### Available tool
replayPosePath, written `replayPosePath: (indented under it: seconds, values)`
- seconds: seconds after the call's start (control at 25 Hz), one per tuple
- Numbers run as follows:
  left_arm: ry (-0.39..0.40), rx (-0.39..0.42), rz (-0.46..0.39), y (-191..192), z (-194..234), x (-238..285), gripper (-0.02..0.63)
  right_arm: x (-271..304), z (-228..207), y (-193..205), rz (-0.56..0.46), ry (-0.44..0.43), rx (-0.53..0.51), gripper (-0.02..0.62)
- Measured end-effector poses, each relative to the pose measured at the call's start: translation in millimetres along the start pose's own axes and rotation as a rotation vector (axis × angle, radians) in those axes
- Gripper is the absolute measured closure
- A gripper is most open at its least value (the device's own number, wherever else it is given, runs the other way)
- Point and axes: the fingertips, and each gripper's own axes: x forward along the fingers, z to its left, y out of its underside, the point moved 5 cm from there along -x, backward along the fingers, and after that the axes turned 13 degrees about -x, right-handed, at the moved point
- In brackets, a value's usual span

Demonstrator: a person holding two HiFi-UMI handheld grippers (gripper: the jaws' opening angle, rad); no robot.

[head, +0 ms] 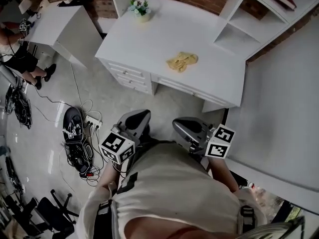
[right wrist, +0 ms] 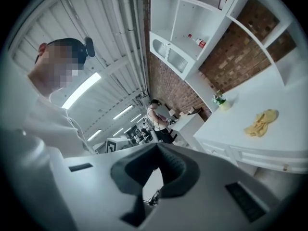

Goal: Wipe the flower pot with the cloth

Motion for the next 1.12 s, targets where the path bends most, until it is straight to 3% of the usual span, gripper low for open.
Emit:
replayPosePath:
  seconds: [0.4,0.56,0.72,0.84,1.0,1.12]
  values:
    - [-0.003,0.012,0.046,-38,117,-33,0.586,114,-43,-2,0.116,0.151,-0.003,0.586]
    - [-0.029,0.025,0.042,-51,146,-35,0.586,130,-68,0,0.235,0.264,-0.102,0.586]
    - [-0.053,-0.002,0.049,-62,162,-16,0.586,120,-127,-6,0.378,0.430,-0.237,0.583]
    - [-0.070,-0.002,0.085,-65,167,-2,0.586,103,-176,-9,0.417,0.530,-0.231,0.481]
    - [-0.135,0.146,0.097,-87,174,15,0.586,90,-231,-12,0.448,0.589,-0.166,0.366]
    - [-0.149,0.156,0.107,-98,175,36,0.586,80,-266,-8,0.486,0.604,-0.125,0.336]
